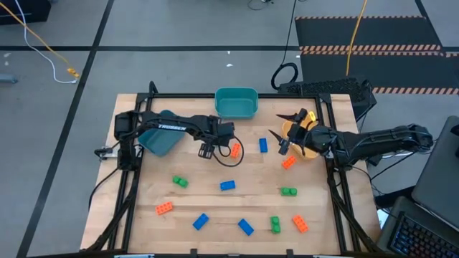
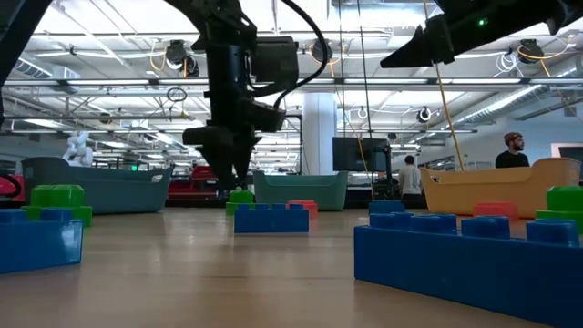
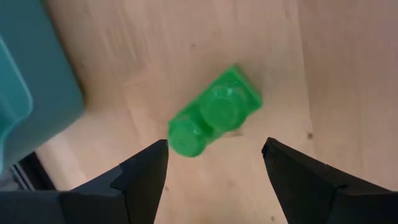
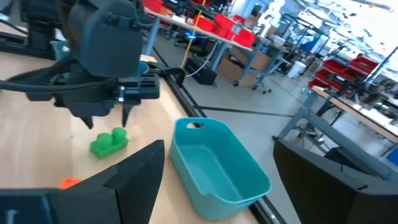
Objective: Sort & place blocks by color
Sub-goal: Put the green game piece into the green bin
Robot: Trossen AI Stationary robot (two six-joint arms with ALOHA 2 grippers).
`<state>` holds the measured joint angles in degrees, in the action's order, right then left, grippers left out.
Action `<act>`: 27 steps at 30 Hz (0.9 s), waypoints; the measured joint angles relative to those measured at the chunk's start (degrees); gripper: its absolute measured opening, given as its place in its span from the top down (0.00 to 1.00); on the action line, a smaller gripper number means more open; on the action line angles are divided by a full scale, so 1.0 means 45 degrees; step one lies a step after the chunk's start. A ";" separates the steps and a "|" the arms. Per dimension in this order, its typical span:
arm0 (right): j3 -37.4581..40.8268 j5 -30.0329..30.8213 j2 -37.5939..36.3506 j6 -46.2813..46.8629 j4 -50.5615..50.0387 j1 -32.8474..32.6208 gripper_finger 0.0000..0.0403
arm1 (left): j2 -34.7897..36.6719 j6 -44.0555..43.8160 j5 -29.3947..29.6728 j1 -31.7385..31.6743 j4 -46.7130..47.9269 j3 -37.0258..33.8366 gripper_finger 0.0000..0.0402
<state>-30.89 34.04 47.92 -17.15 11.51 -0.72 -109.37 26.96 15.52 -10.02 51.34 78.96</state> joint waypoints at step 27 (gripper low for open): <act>0.0005 -0.2021 0.0000 0.0222 0.1030 0.1415 0.26 | -0.0363 0.2467 0.0445 0.0194 -0.0600 0.0005 0.19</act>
<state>-30.87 24.95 47.92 -16.15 16.14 5.65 -111.00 38.06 17.52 -9.15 48.65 78.98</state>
